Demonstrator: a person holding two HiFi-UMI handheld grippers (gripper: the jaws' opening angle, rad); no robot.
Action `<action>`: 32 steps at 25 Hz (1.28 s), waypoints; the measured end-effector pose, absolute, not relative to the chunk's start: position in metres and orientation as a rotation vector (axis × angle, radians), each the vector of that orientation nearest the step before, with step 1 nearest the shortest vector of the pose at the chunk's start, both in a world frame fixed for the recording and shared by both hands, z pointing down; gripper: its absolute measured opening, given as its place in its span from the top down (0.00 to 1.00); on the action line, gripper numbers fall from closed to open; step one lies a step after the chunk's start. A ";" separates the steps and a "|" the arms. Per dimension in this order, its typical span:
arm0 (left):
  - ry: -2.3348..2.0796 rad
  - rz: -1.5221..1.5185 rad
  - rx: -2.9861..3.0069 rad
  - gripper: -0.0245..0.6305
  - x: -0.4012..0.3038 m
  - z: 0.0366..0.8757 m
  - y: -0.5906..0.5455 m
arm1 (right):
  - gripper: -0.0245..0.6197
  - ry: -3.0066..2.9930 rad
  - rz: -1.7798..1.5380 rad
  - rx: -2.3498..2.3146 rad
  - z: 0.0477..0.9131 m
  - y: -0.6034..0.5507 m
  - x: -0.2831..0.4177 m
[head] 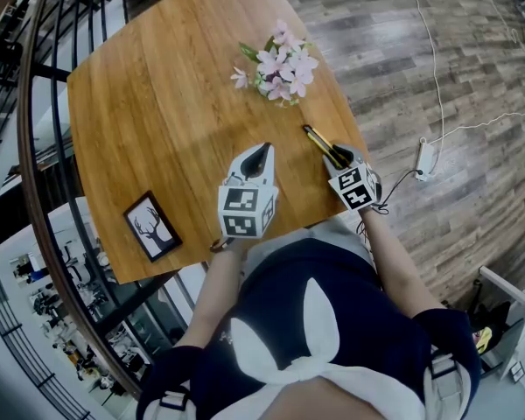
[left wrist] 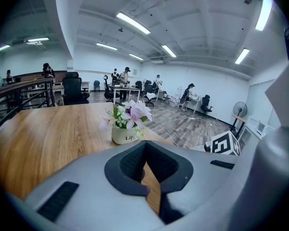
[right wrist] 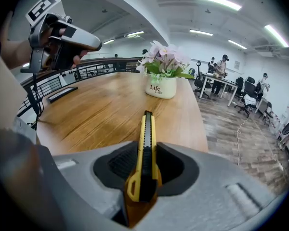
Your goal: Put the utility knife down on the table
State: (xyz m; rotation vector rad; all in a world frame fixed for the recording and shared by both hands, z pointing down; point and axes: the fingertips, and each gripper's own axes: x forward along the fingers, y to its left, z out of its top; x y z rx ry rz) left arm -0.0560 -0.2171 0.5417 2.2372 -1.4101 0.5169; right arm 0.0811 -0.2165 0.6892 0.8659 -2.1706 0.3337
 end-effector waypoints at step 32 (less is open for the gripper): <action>-1.368 0.489 2.271 0.94 -0.049 0.528 -0.213 | 0.78 -2.364 0.371 1.100 0.576 -0.229 0.088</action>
